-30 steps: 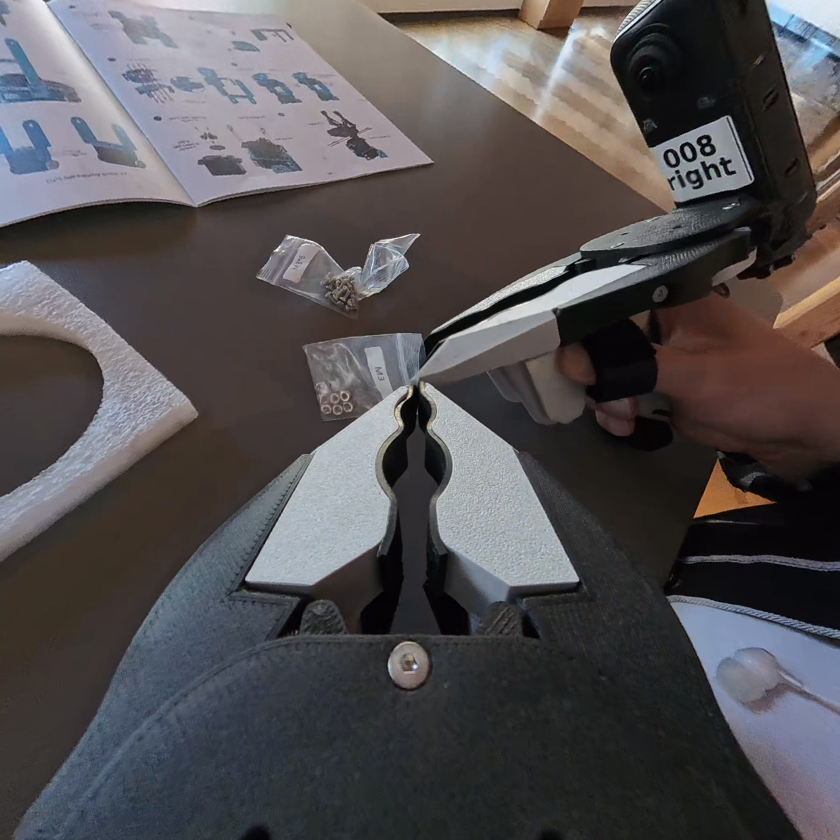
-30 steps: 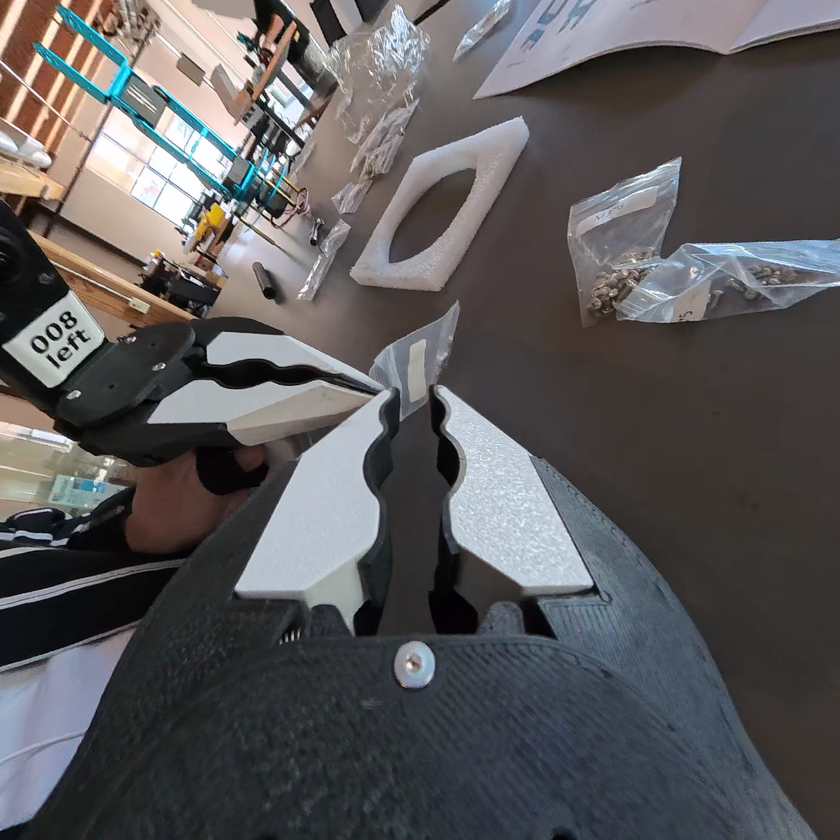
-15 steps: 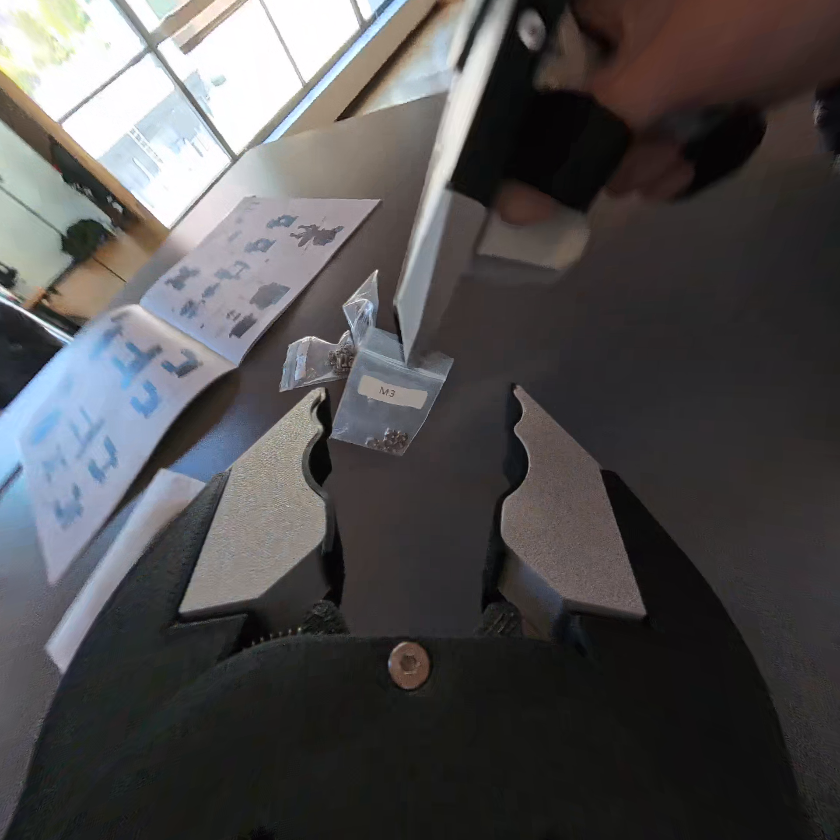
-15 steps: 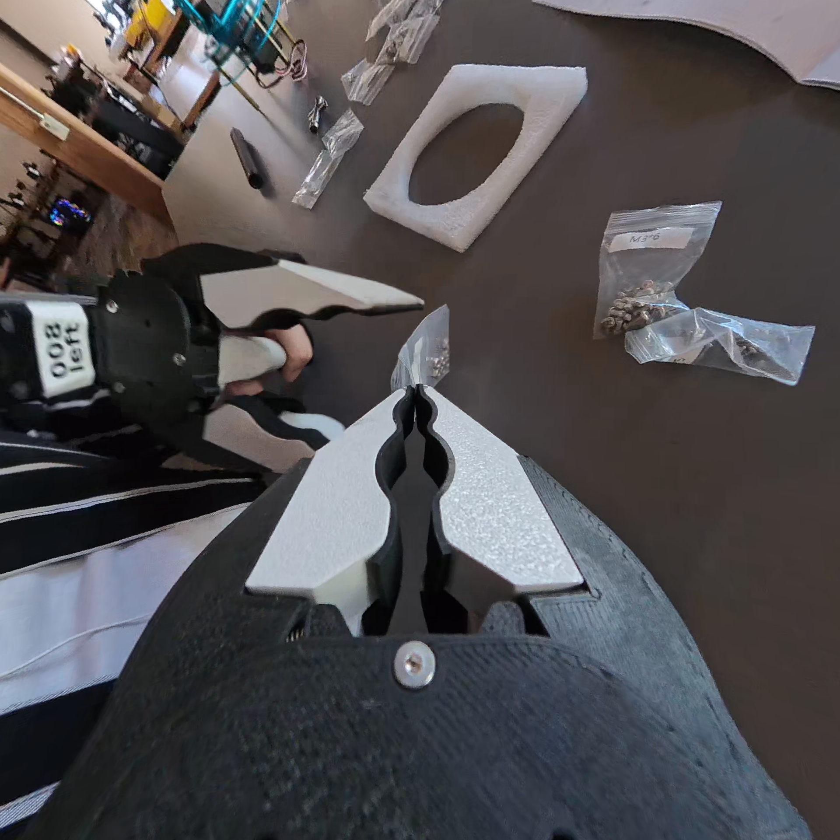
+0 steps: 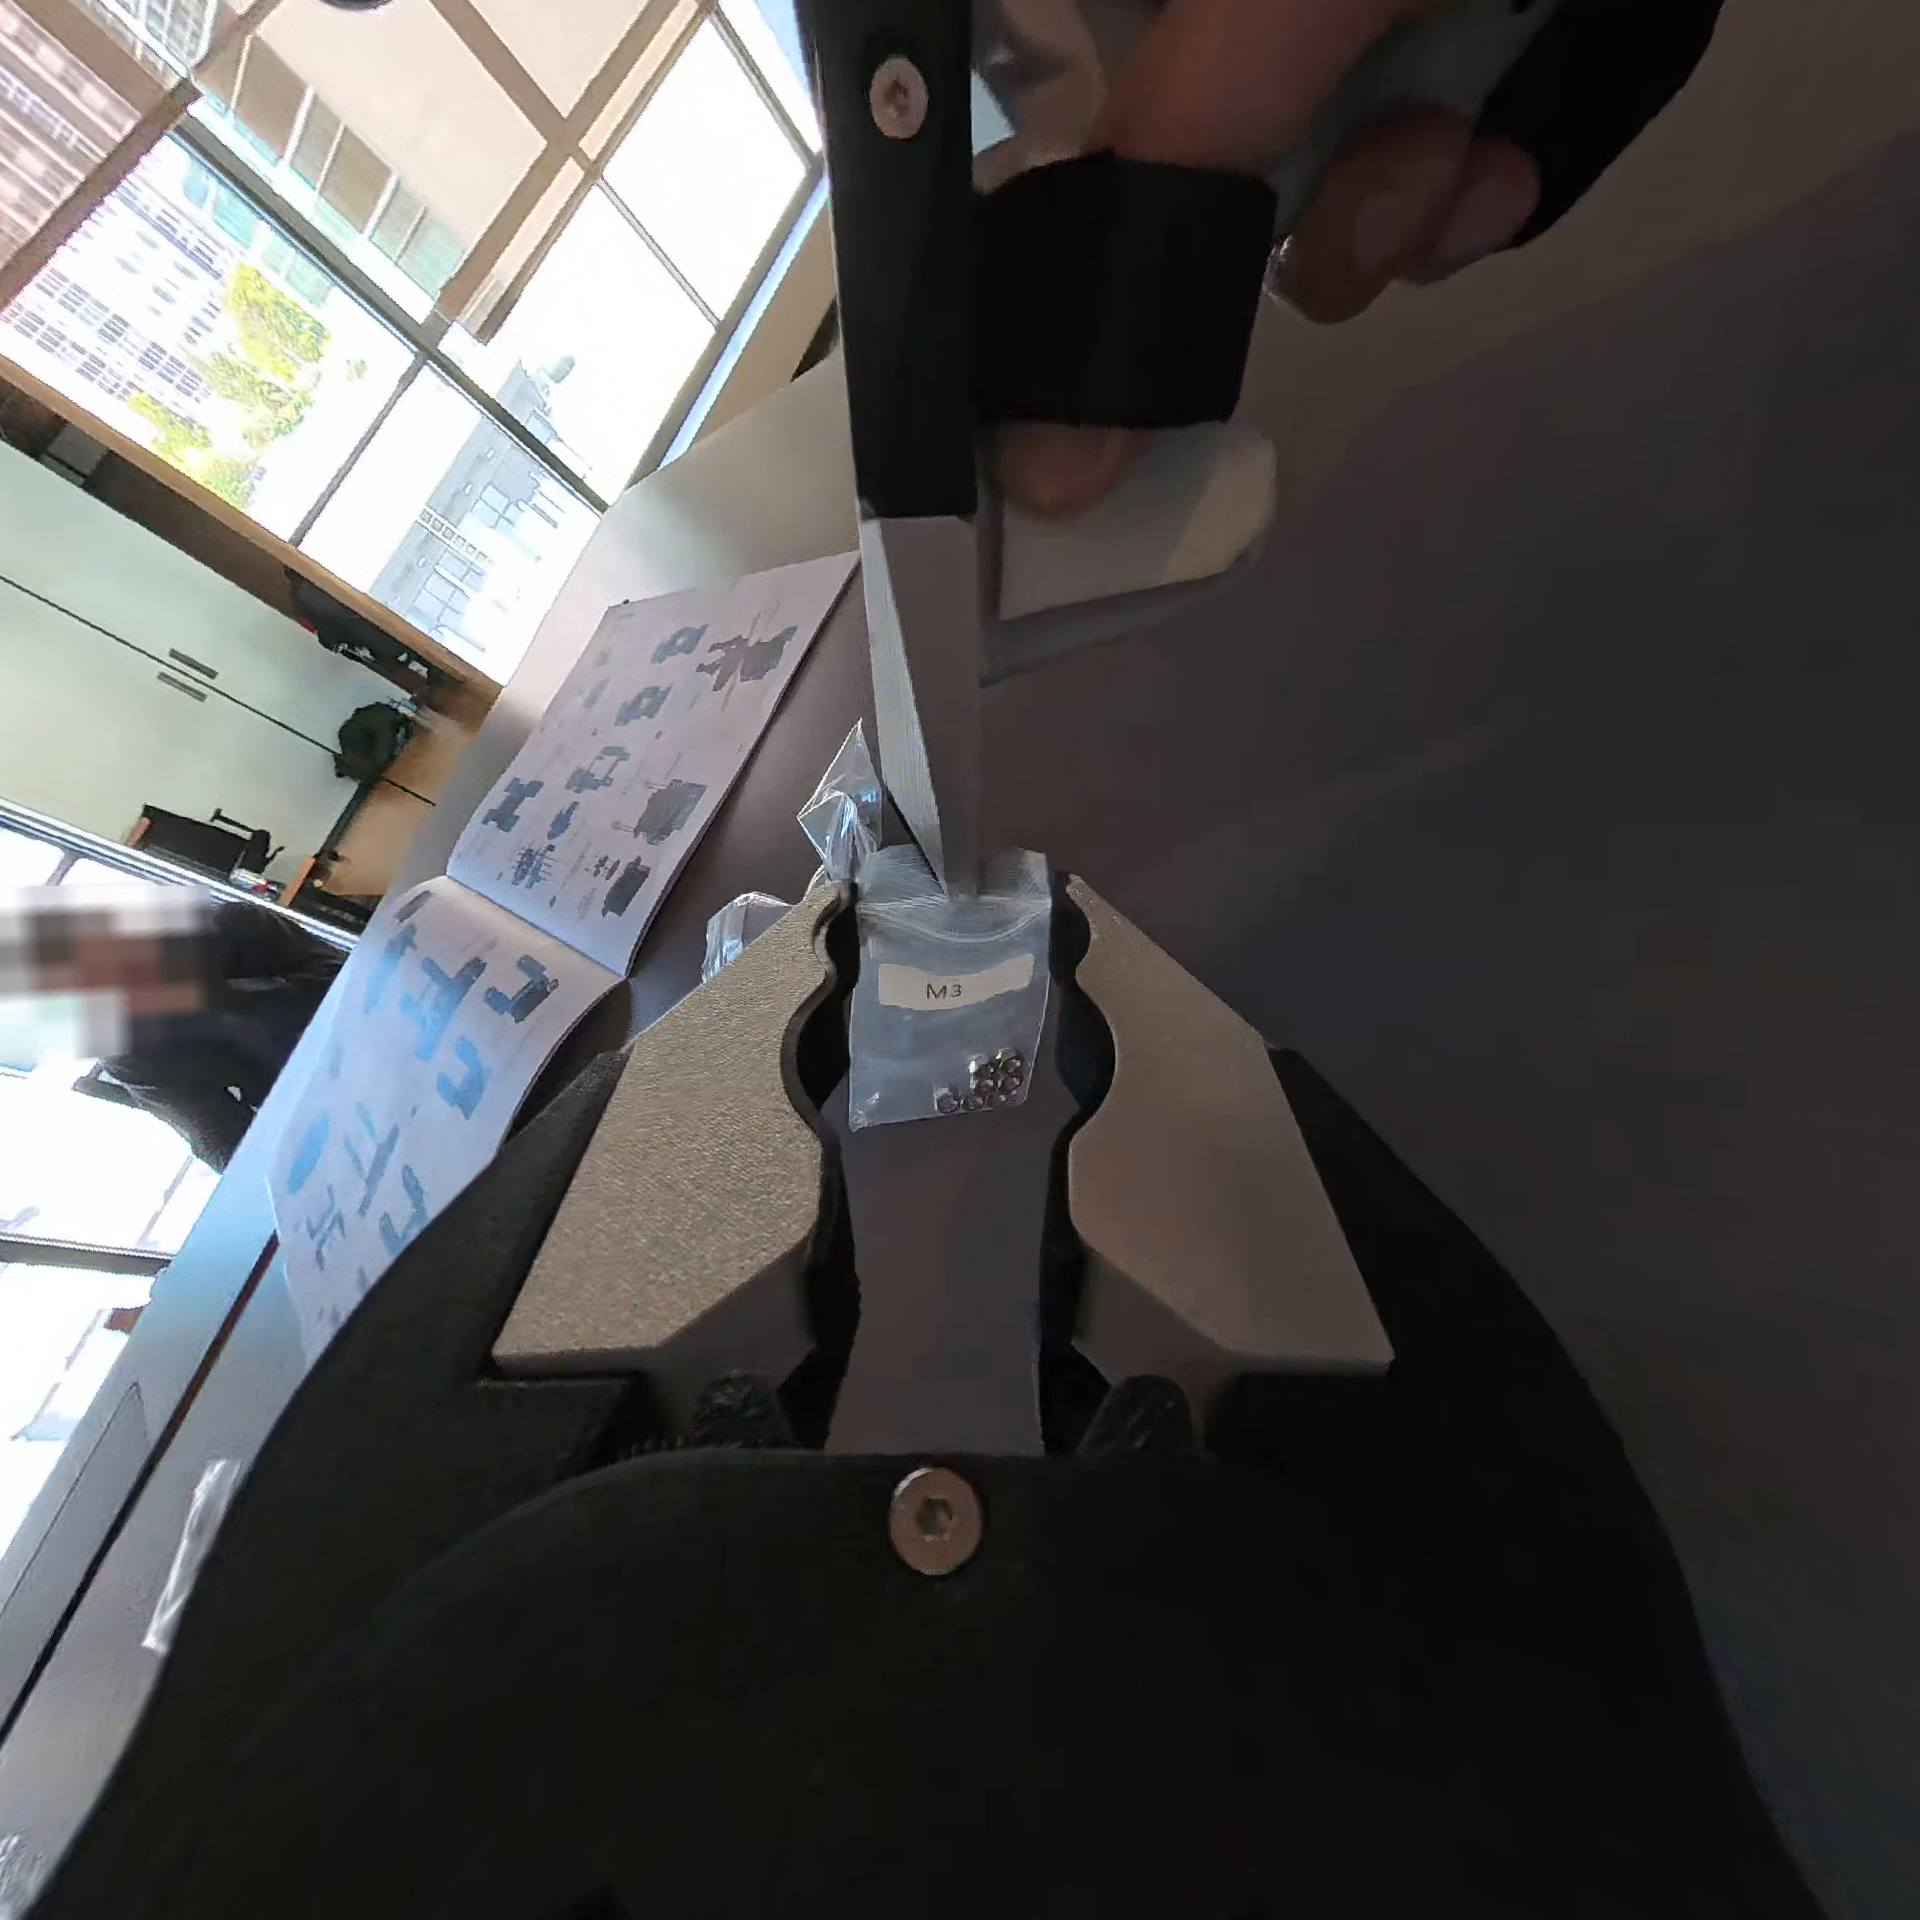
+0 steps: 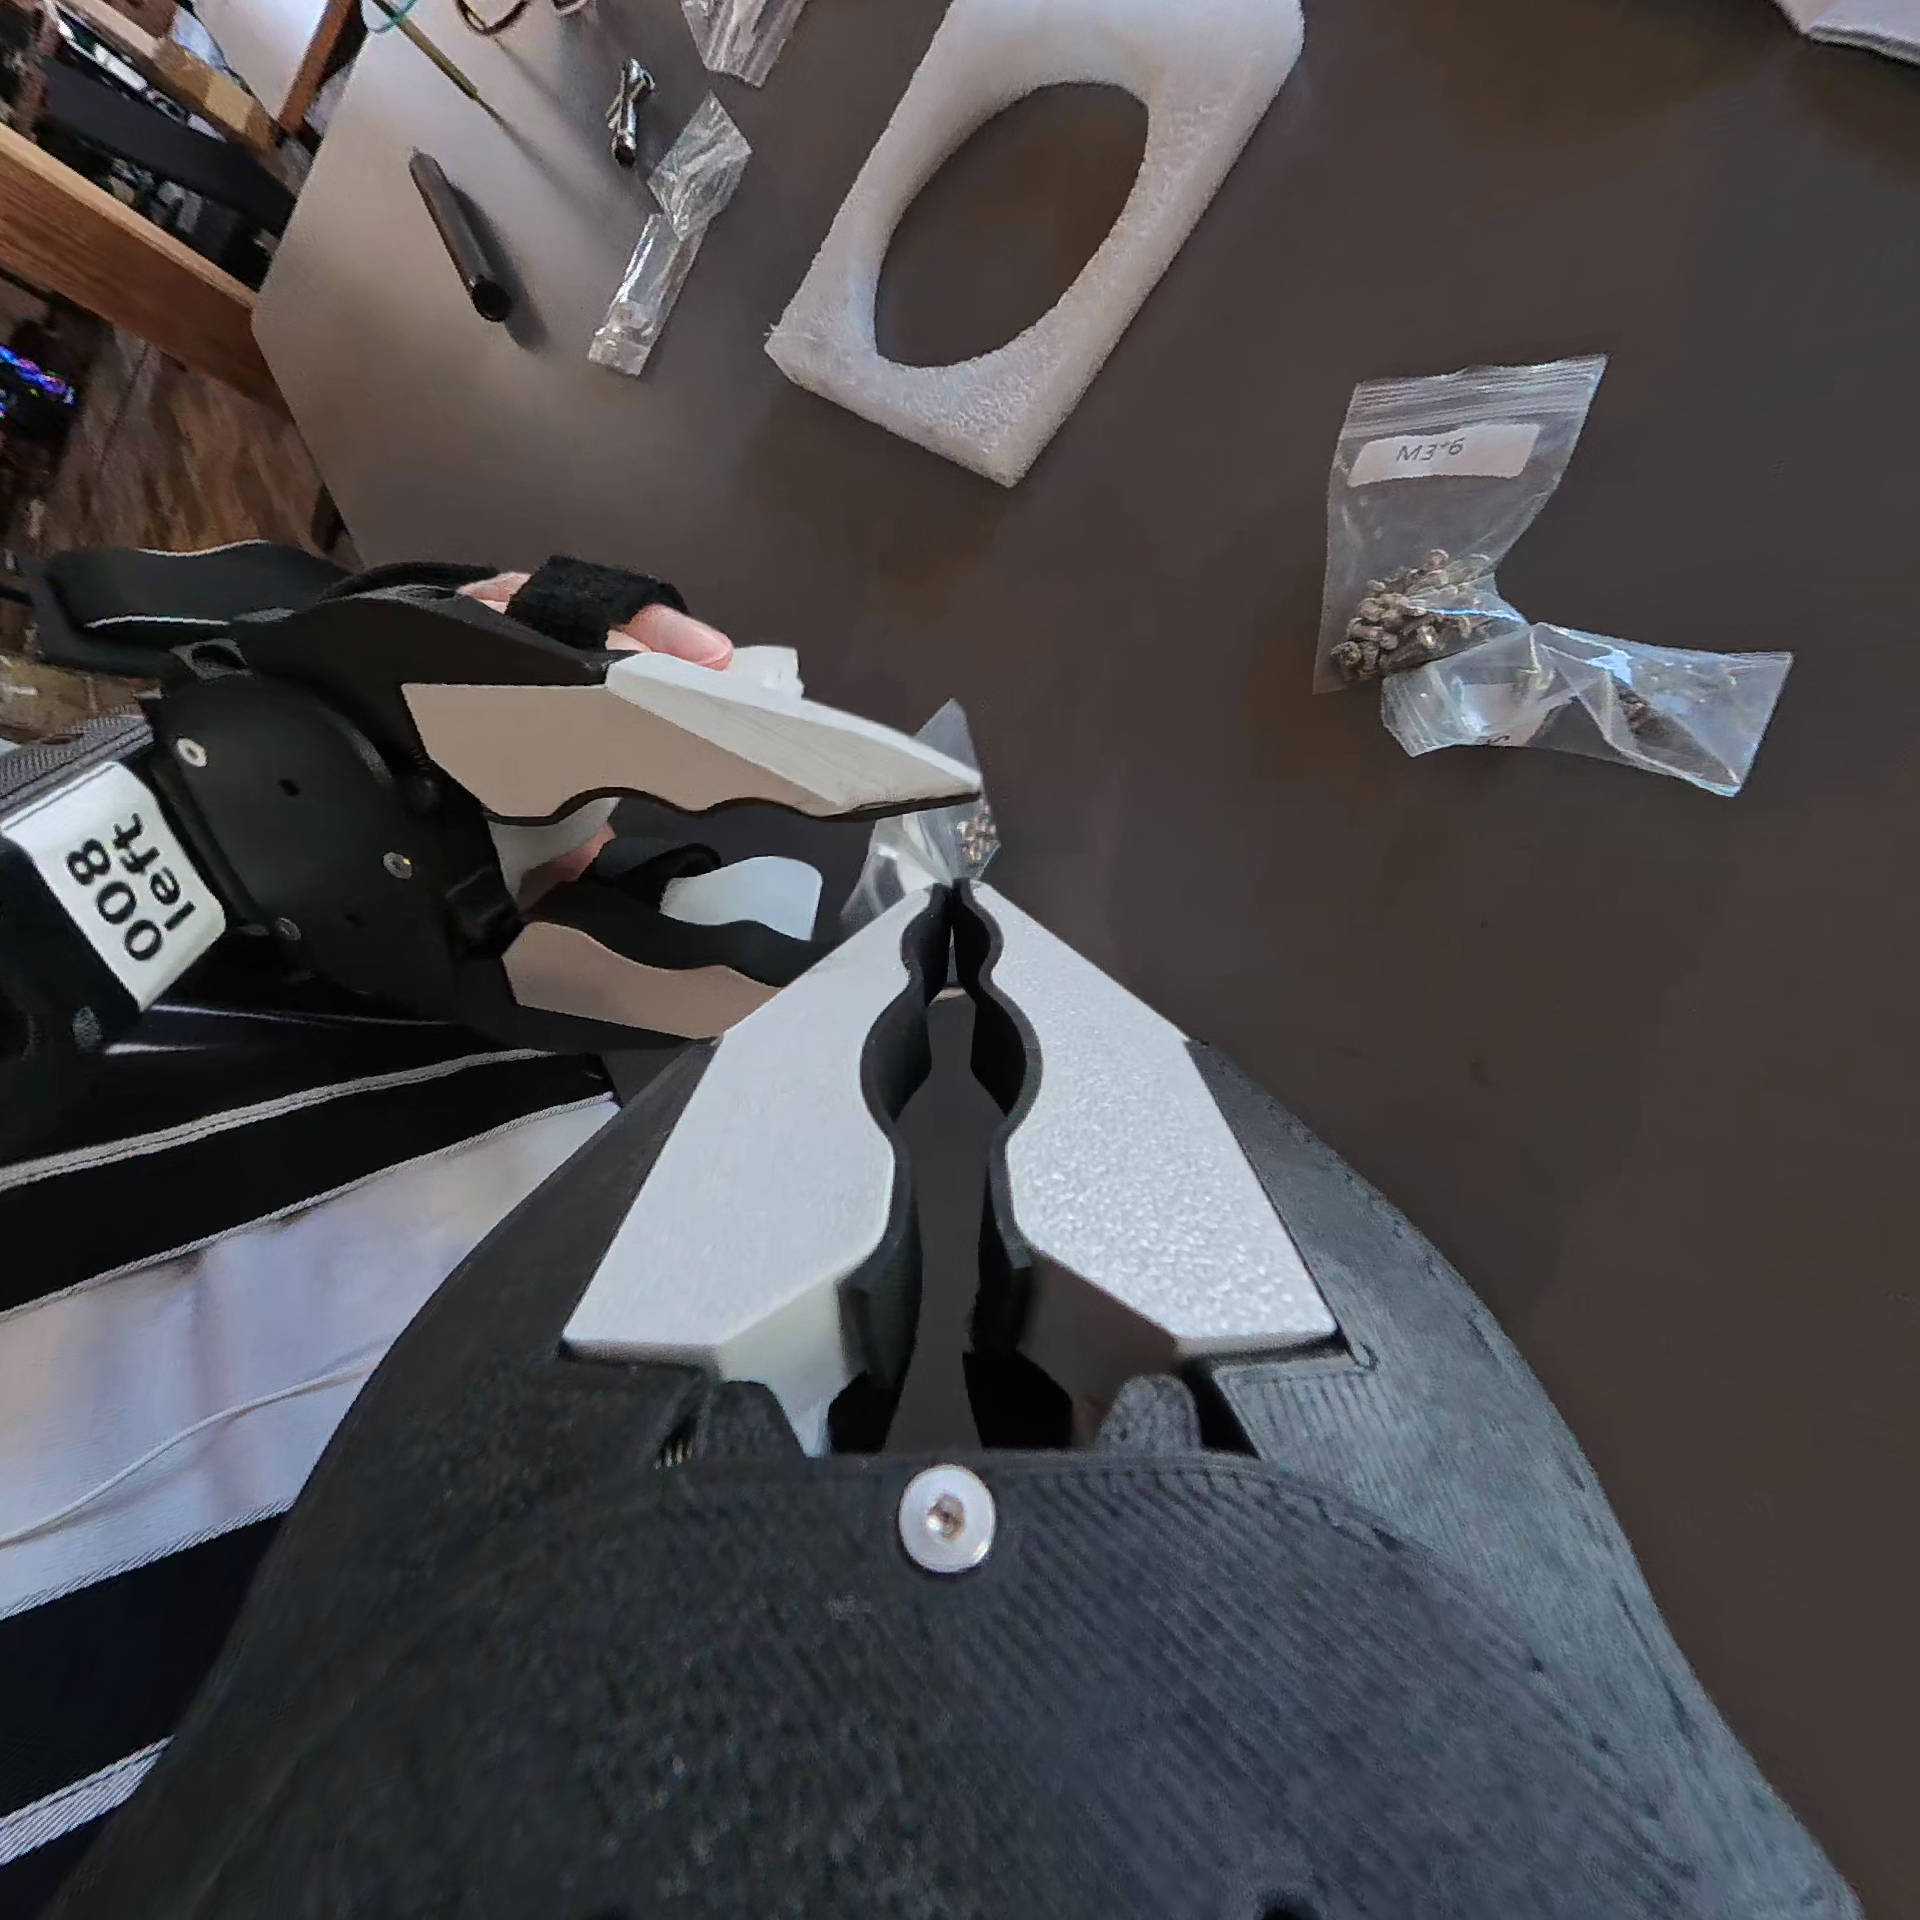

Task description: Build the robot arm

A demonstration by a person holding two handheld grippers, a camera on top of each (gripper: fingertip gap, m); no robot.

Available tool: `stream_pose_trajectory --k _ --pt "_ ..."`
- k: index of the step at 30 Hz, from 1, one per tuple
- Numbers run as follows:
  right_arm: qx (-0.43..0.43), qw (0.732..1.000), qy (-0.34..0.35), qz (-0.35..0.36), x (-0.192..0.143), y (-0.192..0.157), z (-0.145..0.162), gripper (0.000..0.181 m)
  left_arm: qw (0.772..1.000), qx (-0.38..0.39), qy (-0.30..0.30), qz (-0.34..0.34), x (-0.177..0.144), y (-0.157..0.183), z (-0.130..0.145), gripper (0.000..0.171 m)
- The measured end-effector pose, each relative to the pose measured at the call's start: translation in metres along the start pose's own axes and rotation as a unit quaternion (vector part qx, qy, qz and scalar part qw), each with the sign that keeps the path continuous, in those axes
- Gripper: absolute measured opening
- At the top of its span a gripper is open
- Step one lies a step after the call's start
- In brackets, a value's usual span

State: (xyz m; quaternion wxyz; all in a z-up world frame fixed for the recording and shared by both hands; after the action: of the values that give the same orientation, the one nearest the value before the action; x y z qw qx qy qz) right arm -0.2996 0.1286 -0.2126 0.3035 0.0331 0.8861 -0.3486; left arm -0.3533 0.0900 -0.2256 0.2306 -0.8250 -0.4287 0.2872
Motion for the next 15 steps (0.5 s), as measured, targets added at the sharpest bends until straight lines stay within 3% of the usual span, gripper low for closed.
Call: stream_pose_trajectory --k 7,15 --pt "0.0 1.0 0.005 0.0 0.0 0.0 0.0 0.0 1.0 0.001 0.013 -0.002 -0.005 0.004 0.0 0.02" --pt "-0.073 0.995 0.003 0.062 0.0 0.0 -0.01 0.007 0.997 -0.077 -0.01 0.011 -0.006 -0.006 0.013 0.017"
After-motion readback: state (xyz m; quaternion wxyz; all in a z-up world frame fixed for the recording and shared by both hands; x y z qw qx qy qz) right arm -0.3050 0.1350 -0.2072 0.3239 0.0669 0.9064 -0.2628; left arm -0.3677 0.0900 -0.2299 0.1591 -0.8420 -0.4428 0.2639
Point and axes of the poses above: each gripper's, where its closed fingertips meet, x out along the fingers, z out of its underside, y = z × x across the jaws, the point moved 5 cm from there along -x, back along the fingers, and after that the axes turned 8 degrees about -z, right-handed, at the moved point
